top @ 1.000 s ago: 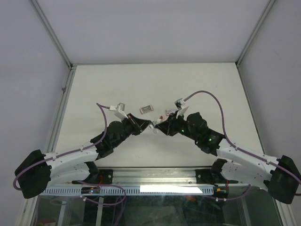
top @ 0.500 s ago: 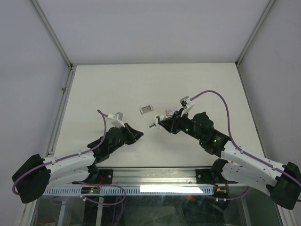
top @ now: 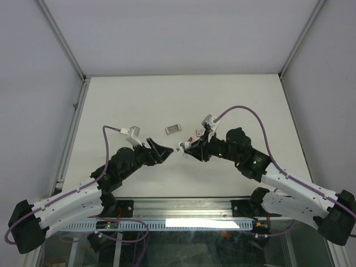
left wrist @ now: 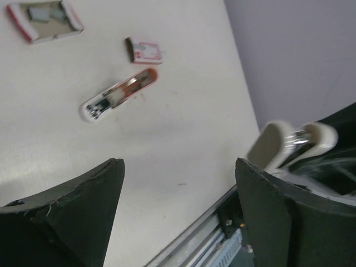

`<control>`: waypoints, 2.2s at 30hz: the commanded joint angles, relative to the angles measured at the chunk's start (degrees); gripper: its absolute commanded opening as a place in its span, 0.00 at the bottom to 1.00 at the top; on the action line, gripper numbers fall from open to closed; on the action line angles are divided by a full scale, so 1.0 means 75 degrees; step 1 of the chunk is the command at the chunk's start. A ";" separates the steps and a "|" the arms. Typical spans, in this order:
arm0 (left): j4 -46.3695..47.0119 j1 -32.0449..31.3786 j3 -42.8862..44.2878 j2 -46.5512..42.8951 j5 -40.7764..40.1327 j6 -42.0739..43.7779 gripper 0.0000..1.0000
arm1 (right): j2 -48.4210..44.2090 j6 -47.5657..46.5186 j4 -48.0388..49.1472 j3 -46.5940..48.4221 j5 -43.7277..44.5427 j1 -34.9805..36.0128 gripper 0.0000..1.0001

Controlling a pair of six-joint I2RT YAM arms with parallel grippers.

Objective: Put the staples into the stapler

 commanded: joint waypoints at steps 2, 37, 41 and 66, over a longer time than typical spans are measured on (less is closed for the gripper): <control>-0.0316 0.0223 0.1519 0.0001 0.1001 0.0283 0.85 | 0.0204 -0.1276 -0.0299 0.0519 -0.0588 -0.0008 0.00; -0.0941 0.0850 0.2049 0.1543 0.3468 -0.0486 0.40 | -0.0246 -0.3575 0.0905 -0.0463 -0.1541 0.0213 0.00; -0.0733 0.0924 0.1947 0.1608 0.3656 -0.0549 0.36 | -0.0292 -0.3632 0.1048 -0.0532 -0.1706 0.0232 0.00; 0.2116 0.1574 0.0254 0.1182 0.4510 -0.1992 0.00 | -0.0926 -0.1906 0.4932 -0.2570 -0.0959 0.0238 0.00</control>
